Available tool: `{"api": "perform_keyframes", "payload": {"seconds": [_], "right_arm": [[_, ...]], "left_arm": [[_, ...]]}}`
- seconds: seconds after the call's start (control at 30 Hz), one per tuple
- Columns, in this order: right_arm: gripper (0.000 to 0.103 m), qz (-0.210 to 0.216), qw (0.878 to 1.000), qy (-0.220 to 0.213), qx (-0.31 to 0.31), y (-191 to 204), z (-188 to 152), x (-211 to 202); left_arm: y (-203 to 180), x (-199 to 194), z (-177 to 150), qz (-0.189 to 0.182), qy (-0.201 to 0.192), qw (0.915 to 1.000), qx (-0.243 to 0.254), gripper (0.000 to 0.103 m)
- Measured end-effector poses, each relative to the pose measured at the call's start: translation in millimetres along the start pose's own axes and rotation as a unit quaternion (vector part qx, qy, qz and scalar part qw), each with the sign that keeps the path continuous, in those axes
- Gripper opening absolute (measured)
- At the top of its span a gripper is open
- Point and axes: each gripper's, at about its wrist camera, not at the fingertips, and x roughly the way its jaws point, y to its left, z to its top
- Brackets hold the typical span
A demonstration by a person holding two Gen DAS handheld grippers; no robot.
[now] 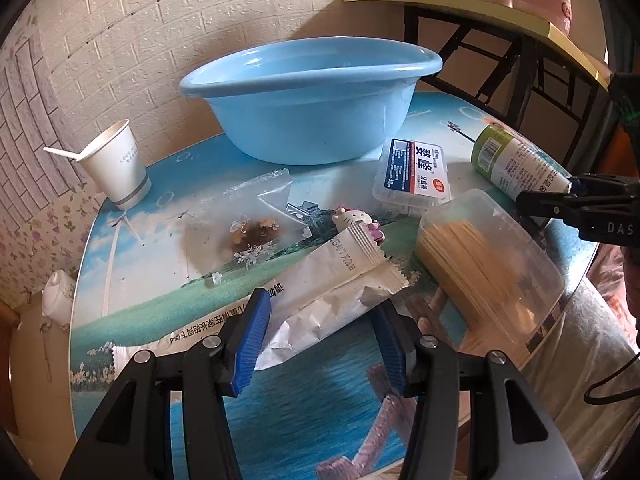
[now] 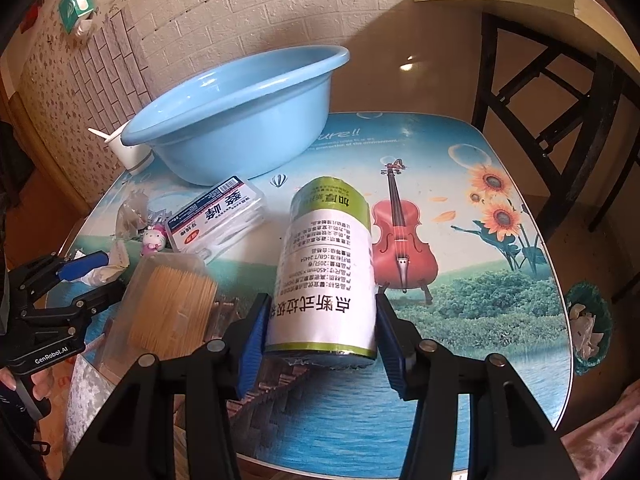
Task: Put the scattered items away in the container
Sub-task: 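Close the left gripper on the white packet while the right gripper closes on the bottle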
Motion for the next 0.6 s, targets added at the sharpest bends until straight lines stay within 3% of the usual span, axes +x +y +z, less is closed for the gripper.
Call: {"api": "perform_keyframes", "payload": {"seconds": [0.3, 0.47, 0.6], "right_arm": [[0.055, -0.005, 1.000, 0.000, -0.004, 4.7, 1.1, 3.2], [0.066, -0.011, 1.000, 0.002, -0.007, 7.9, 0.7, 8.4], [0.066, -0.012, 1.000, 0.004, -0.009, 8.7, 1.1, 10.1]], "left_arm": [[9.8, 0.9, -0.6, -0.009, -0.011, 0.9999, 0.001, 0.056], [14.6, -5.2, 2.3, -0.012, -0.030, 0.9992, 0.023, 0.068], [19.7, -17.8, 3.9, -0.011, -0.056, 0.9976, 0.040, 0.080]]}}
